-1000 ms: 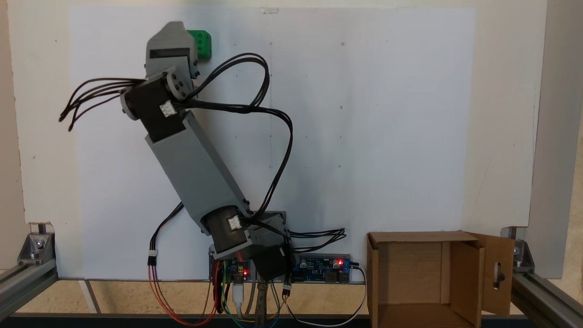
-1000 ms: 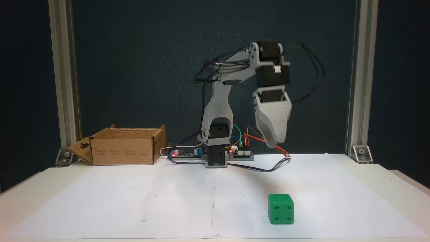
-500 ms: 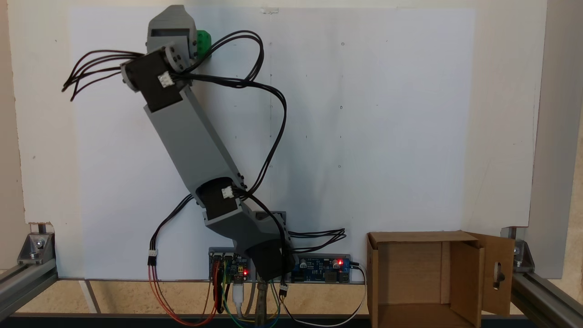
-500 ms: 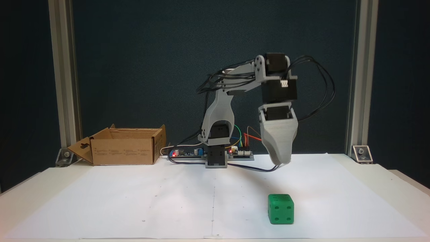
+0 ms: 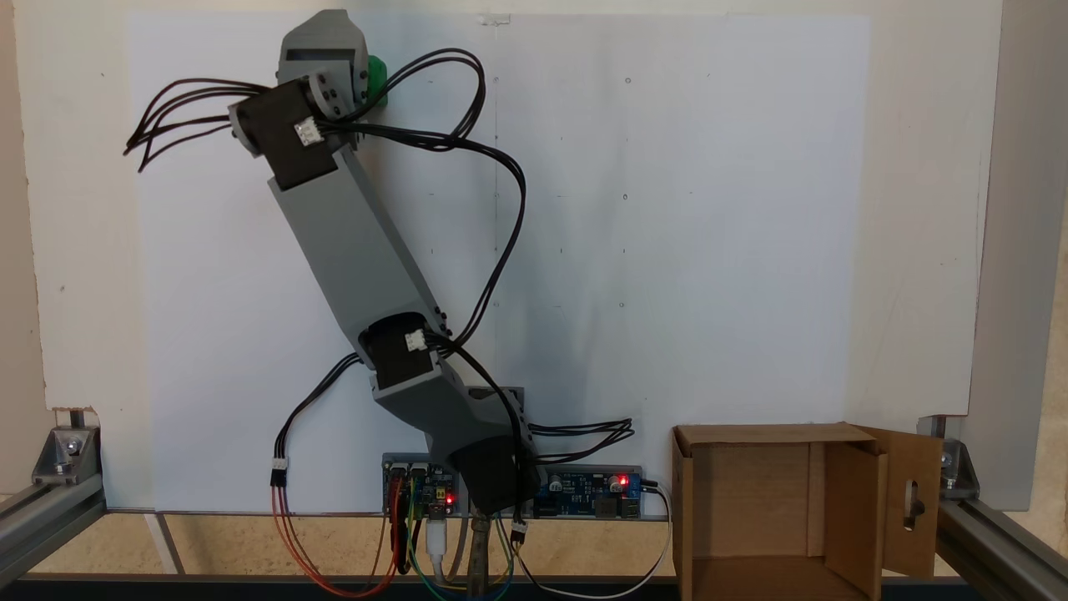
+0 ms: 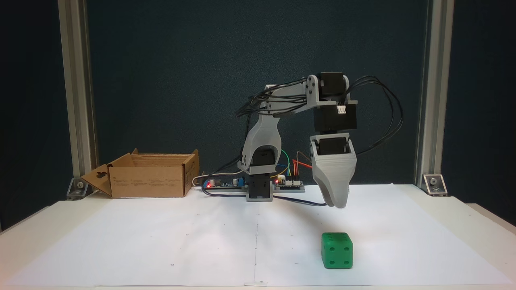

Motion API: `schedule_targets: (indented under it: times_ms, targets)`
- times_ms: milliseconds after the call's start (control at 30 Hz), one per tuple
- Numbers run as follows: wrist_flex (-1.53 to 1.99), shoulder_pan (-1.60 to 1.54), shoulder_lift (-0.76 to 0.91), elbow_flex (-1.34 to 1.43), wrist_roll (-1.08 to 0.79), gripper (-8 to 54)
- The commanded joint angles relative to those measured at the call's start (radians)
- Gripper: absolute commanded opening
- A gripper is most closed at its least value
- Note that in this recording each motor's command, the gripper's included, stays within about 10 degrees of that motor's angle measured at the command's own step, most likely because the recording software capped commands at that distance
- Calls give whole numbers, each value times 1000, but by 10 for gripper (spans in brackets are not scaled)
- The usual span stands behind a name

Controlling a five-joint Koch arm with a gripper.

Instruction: Grasp a green dice and put it in the bin.

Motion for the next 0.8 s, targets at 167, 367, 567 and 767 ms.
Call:
schedule_targets:
  times_ms: [167, 367, 567, 767]
  targets:
    - [-29, -5, -49, -66, 89, 432]
    - [-44, -15, -72, -66, 98, 432]
    - [-58, -15, -98, -66, 101, 432]
    - [-57, -14, -120, -66, 101, 432]
